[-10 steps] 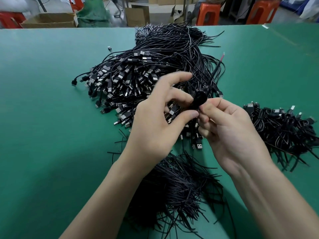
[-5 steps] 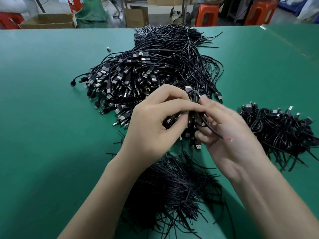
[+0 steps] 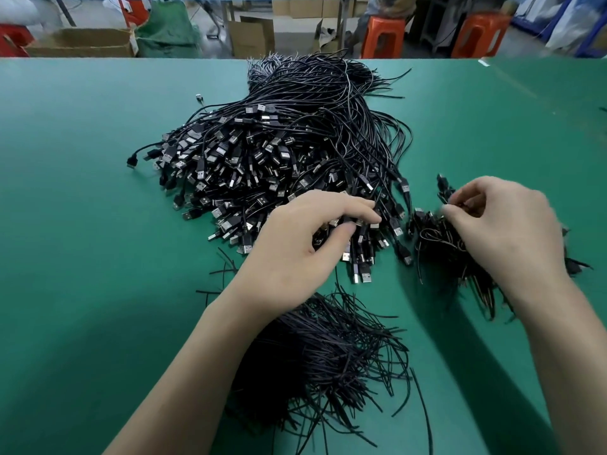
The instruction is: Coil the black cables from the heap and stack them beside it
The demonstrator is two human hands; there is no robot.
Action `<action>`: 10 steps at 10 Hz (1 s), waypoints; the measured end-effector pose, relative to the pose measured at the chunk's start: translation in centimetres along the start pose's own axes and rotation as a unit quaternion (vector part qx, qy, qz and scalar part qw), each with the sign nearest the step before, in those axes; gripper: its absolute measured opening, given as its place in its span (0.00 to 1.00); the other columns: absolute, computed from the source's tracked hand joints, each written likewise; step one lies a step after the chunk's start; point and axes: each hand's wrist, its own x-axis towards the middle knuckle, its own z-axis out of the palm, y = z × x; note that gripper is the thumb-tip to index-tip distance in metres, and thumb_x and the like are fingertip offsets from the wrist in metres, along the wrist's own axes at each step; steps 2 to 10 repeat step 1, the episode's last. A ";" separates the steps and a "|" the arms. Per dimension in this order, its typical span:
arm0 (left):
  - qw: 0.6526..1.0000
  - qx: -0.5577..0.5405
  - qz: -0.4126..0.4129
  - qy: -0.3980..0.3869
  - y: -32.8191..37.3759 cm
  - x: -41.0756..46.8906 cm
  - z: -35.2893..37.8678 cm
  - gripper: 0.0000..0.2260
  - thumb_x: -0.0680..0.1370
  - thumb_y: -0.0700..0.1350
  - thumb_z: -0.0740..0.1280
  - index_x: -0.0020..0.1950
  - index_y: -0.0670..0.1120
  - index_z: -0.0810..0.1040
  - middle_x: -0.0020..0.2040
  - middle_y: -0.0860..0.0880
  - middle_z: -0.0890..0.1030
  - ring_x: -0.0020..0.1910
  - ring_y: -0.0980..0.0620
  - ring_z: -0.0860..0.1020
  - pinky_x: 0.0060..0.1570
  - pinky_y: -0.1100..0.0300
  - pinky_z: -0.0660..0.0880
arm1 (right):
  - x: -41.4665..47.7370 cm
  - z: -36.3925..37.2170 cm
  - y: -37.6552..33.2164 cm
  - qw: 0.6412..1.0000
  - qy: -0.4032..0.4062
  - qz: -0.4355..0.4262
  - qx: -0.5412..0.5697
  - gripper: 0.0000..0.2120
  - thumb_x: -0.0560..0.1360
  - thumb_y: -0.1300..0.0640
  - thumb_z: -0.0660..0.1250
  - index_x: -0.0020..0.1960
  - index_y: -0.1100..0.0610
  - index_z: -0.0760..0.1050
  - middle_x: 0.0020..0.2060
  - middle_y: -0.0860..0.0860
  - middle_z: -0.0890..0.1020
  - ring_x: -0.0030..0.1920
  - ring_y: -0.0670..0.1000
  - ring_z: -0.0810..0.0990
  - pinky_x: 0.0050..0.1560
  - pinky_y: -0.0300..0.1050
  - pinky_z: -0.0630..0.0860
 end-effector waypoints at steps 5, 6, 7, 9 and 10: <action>1.000 0.002 0.000 0.005 0.2 0.0 -0.2 0.13 0.83 0.38 0.67 0.58 0.55 0.84 0.63 0.62 0.82 0.68 0.63 0.75 0.70 0.63 0.69 | 0.4 -0.8 0.9 0.995 -0.044 0.004 -0.086 0.10 0.77 0.46 0.71 0.52 0.52 0.84 0.48 0.55 0.83 0.55 0.62 0.77 0.52 0.55 0.78; 1.000 0.002 0.000 0.005 0.2 0.0 -0.2 0.13 0.83 0.38 0.67 0.58 0.55 0.84 0.63 0.62 0.82 0.68 0.63 0.75 0.70 0.63 0.69 | 0.4 -0.8 0.9 0.995 -0.044 0.004 -0.086 0.10 0.77 0.46 0.71 0.52 0.52 0.84 0.48 0.55 0.83 0.55 0.62 0.77 0.52 0.55 0.78; 1.000 0.002 0.000 0.005 0.2 0.0 -0.2 0.13 0.83 0.38 0.67 0.58 0.55 0.84 0.63 0.62 0.82 0.68 0.63 0.75 0.70 0.63 0.69 | 0.4 -0.8 0.9 0.995 -0.044 0.004 -0.086 0.10 0.77 0.46 0.71 0.52 0.52 0.84 0.48 0.55 0.83 0.55 0.62 0.77 0.52 0.55 0.78; 1.000 0.002 0.000 0.005 0.2 0.0 -0.2 0.13 0.83 0.38 0.67 0.58 0.55 0.84 0.63 0.62 0.82 0.68 0.63 0.75 0.70 0.63 0.69 | 0.4 -0.8 0.9 0.995 -0.044 0.004 -0.086 0.10 0.77 0.46 0.71 0.52 0.52 0.84 0.48 0.55 0.83 0.55 0.62 0.77 0.52 0.55 0.78; 1.000 0.002 0.000 0.005 0.2 0.0 -0.2 0.13 0.83 0.38 0.67 0.58 0.55 0.84 0.63 0.62 0.82 0.68 0.63 0.75 0.70 0.63 0.69 | 0.4 -0.8 0.9 0.995 -0.044 0.004 -0.086 0.10 0.77 0.46 0.71 0.52 0.52 0.84 0.48 0.55 0.83 0.55 0.62 0.77 0.52 0.55 0.78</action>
